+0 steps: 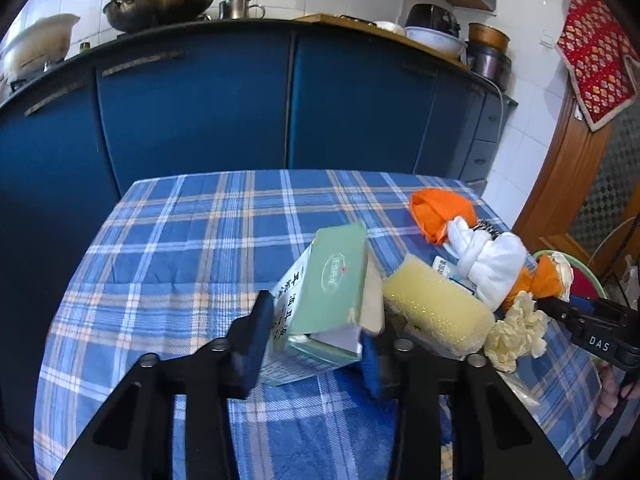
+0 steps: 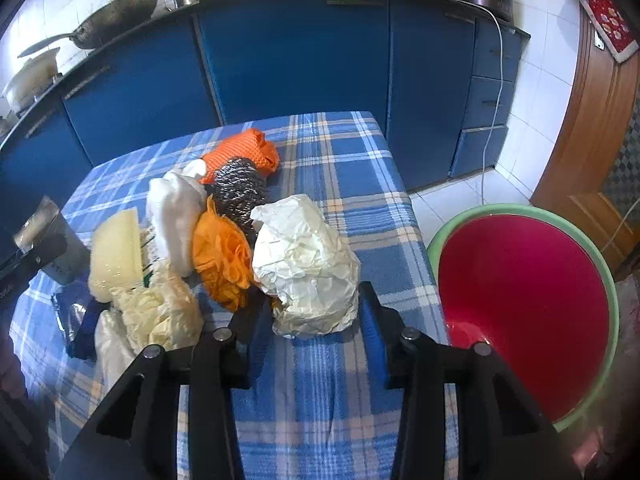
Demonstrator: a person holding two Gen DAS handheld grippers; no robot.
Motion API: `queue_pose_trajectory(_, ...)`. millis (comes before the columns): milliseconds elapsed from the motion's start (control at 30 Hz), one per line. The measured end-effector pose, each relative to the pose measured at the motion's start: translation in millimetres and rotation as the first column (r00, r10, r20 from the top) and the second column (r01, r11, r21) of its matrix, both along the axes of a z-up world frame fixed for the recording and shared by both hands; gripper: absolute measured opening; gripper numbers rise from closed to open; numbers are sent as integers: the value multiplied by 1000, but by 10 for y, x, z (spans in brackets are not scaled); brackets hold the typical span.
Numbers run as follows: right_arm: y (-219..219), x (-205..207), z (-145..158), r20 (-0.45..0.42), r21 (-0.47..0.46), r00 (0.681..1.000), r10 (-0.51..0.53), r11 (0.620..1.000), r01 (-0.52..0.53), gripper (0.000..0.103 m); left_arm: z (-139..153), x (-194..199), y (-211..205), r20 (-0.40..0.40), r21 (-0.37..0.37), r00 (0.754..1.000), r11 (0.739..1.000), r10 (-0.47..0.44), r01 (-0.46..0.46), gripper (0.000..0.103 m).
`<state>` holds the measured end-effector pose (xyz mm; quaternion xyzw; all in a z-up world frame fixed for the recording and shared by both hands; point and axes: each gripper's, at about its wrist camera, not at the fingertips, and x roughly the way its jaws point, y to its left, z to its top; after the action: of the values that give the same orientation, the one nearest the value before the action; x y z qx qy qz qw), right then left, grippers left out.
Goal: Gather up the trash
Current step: 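Grasp the green carton with the left tool while the right tool grasps the crumpled paper ball, then carry the paper ball with the right tool over the red bucket and release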
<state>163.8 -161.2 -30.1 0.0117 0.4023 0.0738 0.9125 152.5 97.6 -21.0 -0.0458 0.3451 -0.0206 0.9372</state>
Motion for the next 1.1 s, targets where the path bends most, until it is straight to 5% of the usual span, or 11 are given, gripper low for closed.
queue_pose_trajectory(267, -98, -295, 98, 37, 54, 999, -5, 999, 3, 42, 109, -159, -6, 7, -20, 1000, 1000, 9, -8, 27)
queue_pose_trajectory(1100, -683, -1043, 429, 131, 229, 991, -38, 974, 7, 43, 820, -651, -768, 143, -41, 986, 994, -91, 98, 26)
